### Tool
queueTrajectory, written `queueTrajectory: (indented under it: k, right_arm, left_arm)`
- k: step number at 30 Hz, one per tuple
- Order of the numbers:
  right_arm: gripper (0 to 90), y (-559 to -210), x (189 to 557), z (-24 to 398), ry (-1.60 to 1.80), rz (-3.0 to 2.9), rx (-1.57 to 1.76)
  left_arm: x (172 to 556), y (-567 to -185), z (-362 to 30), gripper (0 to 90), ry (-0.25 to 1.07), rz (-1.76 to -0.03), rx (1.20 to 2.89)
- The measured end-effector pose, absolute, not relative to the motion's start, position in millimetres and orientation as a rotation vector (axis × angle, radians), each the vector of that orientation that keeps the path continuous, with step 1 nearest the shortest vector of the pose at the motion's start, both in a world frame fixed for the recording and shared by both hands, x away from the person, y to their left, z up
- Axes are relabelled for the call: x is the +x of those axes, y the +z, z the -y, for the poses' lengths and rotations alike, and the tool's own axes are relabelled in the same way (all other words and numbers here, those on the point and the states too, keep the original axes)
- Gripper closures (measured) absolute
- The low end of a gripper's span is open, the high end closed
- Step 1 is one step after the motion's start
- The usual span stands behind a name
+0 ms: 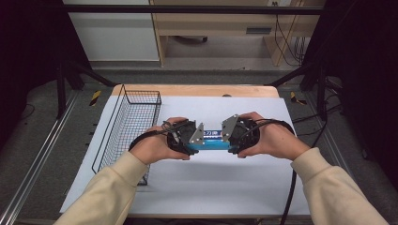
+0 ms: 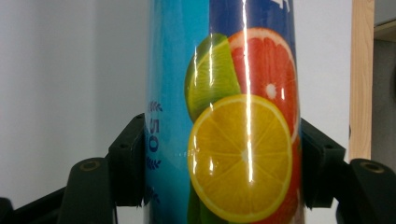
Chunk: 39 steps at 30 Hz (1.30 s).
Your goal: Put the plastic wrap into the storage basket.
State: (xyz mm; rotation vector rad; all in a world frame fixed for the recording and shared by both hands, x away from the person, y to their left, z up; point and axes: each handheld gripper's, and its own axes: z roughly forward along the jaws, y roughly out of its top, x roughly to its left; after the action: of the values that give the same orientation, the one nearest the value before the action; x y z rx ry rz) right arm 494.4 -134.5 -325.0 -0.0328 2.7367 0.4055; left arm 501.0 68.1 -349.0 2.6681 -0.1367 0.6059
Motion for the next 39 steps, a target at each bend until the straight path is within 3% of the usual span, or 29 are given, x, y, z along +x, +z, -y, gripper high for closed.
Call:
queueTrajectory:
  k: [15, 21, 26, 33, 39]
  right_arm:
    - [31.3, -324, 499, 139, 0.43, -2.723, -0.081]
    - [11.7, -327, 502, 144, 0.399, -2.67, -0.044]
    - [6.7, -326, 505, 168, 0.394, -2.593, 0.052]
    - [7.3, -328, 512, 214, 0.443, -2.48, 0.334]
    - [8.8, -347, 516, 228, 0.498, -2.402, 0.577]
  left_arm:
    - [492, -344, -68, 31.5, 0.673, 0.079, 2.639]
    - [494, -346, -71, 31.6, 0.66, 0.035, 2.637]
    - [498, -349, -75, 31.6, 0.662, 0.01, 2.655]
    - [511, -351, -82, 31.6, 0.684, -0.094, 2.654]
    - [521, -347, -82, 31.7, 0.708, -0.267, 2.621]
